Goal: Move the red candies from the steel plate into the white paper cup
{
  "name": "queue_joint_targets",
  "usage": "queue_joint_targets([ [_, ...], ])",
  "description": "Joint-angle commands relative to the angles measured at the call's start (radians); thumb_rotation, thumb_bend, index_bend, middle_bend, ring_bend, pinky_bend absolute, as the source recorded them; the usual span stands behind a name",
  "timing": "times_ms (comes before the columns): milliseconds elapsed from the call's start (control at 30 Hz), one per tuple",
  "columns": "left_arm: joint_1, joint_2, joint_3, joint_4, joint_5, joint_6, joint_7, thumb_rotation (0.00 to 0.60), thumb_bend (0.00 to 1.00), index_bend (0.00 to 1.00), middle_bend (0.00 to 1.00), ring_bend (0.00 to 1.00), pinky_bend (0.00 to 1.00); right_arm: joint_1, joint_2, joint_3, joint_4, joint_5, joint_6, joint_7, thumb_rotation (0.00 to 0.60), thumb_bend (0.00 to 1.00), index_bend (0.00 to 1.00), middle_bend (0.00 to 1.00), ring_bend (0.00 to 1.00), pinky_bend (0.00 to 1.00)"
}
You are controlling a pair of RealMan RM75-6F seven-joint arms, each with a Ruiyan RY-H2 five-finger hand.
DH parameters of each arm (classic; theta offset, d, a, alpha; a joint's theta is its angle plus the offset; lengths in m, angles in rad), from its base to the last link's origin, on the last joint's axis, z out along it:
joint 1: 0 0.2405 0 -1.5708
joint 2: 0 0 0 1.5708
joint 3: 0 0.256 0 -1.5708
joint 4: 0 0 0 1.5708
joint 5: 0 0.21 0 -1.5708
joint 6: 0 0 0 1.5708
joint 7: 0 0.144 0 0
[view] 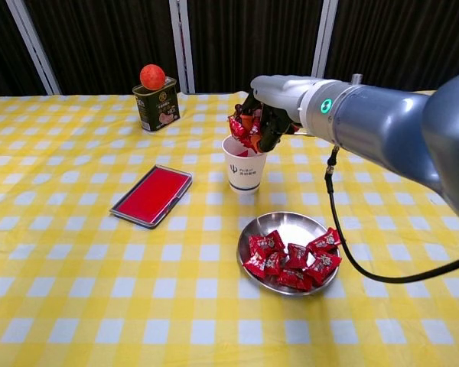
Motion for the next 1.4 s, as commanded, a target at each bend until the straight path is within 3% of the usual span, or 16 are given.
queue_joint_targets([
  [33, -0.001, 0.001, 0.0, -0.001, -0.003, -0.004, -0.001, 0.6, 0.04, 0.0, 0.0, 0.0, 0.0, 0.027, -0.026, 0.005, 0.059, 0.012, -0.029, 0.017, 0.6, 0.58, 0.64, 0.8, 0.83, 0.92],
  [533, -0.005, 0.007, 0.0, -0.01, -0.016, -0.018, 0.001, 0.6, 0.04, 0.0, 0.0, 0.0, 0.0, 0.044, -0.049, -0.023, 0.151, 0.013, -0.071, 0.067, 0.6, 0.58, 0.62, 0.8, 0.83, 0.92],
  [900, -0.004, 0.008, 0.001, -0.013, -0.015, -0.015, -0.001, 0.6, 0.04, 0.0, 0.0, 0.0, 0.0, 0.033, -0.027, -0.039, 0.113, -0.009, -0.053, 0.089, 0.6, 0.58, 0.24, 0.8, 0.83, 0.92],
  [1267, -0.003, 0.006, 0.001, -0.01, -0.011, -0.01, 0.001, 0.6, 0.04, 0.0, 0.0, 0.0, 0.0, 0.014, 0.008, -0.053, 0.035, -0.045, -0.005, 0.095, 0.6, 0.58, 0.23, 0.8, 0.83, 0.92],
  [1400, -0.001, 0.004, 0.001, -0.008, -0.006, -0.005, -0.001, 0.6, 0.04, 0.0, 0.0, 0.0, 0.0, -0.008, 0.042, -0.062, -0.046, -0.086, 0.03, 0.11, 0.6, 0.58, 0.23, 0.8, 0.83, 0.92],
])
